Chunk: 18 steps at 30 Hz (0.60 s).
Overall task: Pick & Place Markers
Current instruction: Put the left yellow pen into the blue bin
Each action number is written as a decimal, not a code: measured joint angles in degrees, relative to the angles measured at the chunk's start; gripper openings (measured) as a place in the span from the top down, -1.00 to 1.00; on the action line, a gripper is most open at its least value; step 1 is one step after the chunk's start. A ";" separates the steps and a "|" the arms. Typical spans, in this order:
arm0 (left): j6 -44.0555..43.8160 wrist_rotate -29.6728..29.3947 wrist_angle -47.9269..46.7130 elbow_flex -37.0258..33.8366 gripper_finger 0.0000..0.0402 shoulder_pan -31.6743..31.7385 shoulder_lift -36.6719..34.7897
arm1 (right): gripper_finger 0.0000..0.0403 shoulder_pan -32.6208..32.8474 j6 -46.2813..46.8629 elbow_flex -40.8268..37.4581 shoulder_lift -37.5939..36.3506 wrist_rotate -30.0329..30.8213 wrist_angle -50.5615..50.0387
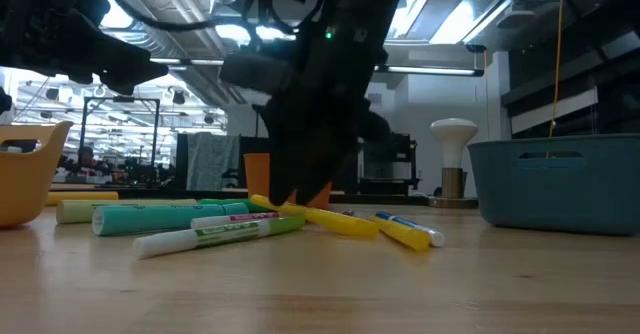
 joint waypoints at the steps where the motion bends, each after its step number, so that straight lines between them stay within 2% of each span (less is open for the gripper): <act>1: 0.00 0.00 0.02 0.00 -0.07 0.00 0.00 | 0.12 -0.02 0.27 0.00 0.20 0.02 0.11; 14: 0.00 0.00 0.01 0.00 -0.07 0.00 0.00 | 0.12 -0.86 1.39 0.00 1.37 -0.46 -0.43; 18: 0.00 0.00 0.02 0.00 -0.07 0.00 0.00 | 0.20 -0.96 1.40 0.00 1.36 -0.53 -0.45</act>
